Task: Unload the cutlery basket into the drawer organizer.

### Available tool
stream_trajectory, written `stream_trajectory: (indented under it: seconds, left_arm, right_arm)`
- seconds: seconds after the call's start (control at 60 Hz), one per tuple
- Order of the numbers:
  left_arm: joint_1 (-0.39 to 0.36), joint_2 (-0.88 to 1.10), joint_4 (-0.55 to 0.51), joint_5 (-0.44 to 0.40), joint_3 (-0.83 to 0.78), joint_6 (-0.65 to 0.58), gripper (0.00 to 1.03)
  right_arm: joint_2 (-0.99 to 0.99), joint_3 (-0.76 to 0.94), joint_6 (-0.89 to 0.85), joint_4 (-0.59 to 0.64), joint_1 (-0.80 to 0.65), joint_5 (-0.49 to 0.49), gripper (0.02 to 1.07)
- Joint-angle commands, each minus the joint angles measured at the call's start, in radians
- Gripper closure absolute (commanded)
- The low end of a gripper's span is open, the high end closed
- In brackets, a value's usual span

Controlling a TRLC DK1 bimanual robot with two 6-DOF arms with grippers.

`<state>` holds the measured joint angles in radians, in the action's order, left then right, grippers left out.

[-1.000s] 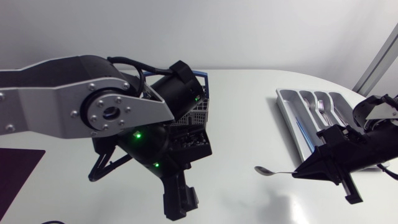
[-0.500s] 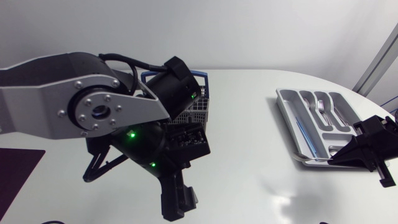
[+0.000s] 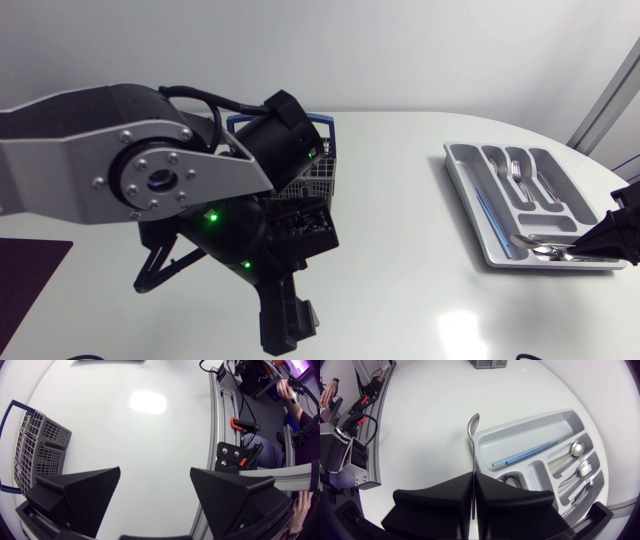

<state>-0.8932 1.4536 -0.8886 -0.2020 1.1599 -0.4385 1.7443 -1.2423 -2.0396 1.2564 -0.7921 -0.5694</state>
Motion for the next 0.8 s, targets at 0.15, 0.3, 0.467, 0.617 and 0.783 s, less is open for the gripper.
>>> stream_trajectory:
  seconds: [0.15, 0.3, 0.467, 0.617, 0.783]
  left_arm:
    - [-0.01, -0.004, 0.005, -0.002, -0.002, 0.003, 0.06]
    - [-0.016, -0.002, 0.007, -0.002, 0.0, 0.009, 0.06]
    - [-0.023, 0.002, 0.013, 0.0, 0.0, 0.014, 0.06]
    - [-0.024, 0.002, 0.013, 0.003, 0.001, 0.017, 0.06]
    - [-0.024, 0.001, 0.013, 0.015, -0.003, 0.023, 0.06]
  right_arm:
    - [0.075, -0.072, -0.042, -0.023, -0.052, 0.046, 1.01]
    - [0.089, -0.086, -0.041, -0.074, -0.065, 0.077, 1.01]
    - [0.096, -0.105, -0.041, -0.141, -0.067, 0.118, 1.01]
    - [0.123, -0.146, -0.039, -0.169, -0.067, 0.157, 1.01]
    - [0.152, -0.166, -0.039, -0.207, -0.061, 0.213, 1.01]
